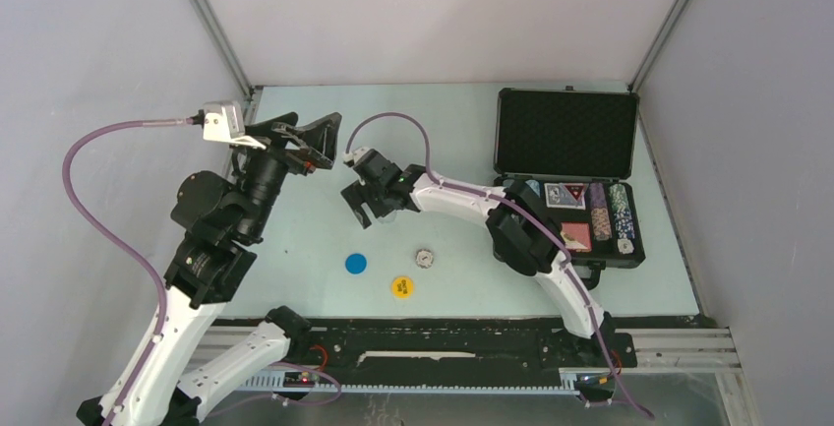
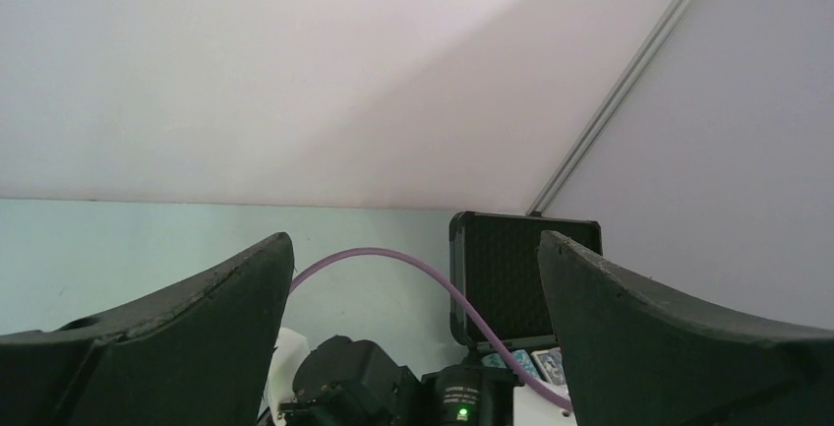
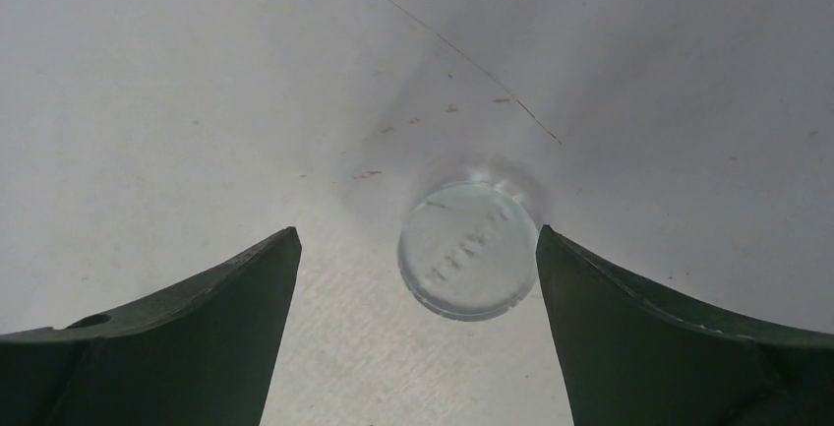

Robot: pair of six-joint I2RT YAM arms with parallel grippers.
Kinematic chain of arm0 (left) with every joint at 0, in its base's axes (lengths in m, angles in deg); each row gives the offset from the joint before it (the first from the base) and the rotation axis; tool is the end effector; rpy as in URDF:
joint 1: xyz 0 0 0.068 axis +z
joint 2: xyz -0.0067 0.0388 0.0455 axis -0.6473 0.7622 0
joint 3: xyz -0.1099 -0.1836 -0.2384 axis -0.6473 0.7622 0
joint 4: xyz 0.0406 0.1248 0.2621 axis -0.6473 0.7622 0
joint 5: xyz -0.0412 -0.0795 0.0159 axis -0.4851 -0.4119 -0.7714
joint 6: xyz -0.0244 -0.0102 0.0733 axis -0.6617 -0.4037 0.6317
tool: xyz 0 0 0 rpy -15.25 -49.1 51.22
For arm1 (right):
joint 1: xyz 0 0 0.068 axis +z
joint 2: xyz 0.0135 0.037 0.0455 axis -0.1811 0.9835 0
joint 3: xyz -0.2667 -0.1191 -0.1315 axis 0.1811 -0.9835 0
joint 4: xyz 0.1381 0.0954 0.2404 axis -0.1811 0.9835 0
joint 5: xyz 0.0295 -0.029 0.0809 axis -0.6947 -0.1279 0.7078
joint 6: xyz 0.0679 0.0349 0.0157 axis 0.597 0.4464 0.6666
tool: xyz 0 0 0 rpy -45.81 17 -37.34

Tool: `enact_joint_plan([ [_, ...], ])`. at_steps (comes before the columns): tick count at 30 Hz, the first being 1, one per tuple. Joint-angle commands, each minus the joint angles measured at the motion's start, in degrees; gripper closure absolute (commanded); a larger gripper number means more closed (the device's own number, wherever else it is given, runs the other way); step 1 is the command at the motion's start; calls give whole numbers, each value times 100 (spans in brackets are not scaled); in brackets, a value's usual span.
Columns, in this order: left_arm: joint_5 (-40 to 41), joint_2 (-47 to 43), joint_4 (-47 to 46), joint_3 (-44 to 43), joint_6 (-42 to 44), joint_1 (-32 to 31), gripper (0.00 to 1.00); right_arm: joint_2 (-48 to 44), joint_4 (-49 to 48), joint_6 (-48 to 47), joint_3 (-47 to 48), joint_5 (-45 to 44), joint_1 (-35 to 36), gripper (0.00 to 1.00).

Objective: Pack up texas hold em set

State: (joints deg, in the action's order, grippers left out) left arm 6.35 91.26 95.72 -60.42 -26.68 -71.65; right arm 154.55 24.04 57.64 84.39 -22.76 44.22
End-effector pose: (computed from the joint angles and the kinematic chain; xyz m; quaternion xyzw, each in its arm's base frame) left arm 0.1371 -0.0655 0.5224 -0.0278 0.6182 -0.2714 0.7371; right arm 0.3442 0.4786 0.1854 -0.3538 0.8677 0.1597 0.3105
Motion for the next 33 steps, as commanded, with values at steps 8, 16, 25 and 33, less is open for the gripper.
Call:
enact_joint_plan([
  [8,-152,99,-95,93,-89,28,0,179,226,100,-24,-457,-8,0],
  [16,-203,133,-124,110,-108,28,0,135,-114,383,-407,-322,-53,9],
  [25,-233,133,-130,111,-103,28,0,104,-72,443,-434,-631,-61,22],
  [33,-273,135,-139,110,-110,28,0,-27,118,288,-544,-889,75,18],
])
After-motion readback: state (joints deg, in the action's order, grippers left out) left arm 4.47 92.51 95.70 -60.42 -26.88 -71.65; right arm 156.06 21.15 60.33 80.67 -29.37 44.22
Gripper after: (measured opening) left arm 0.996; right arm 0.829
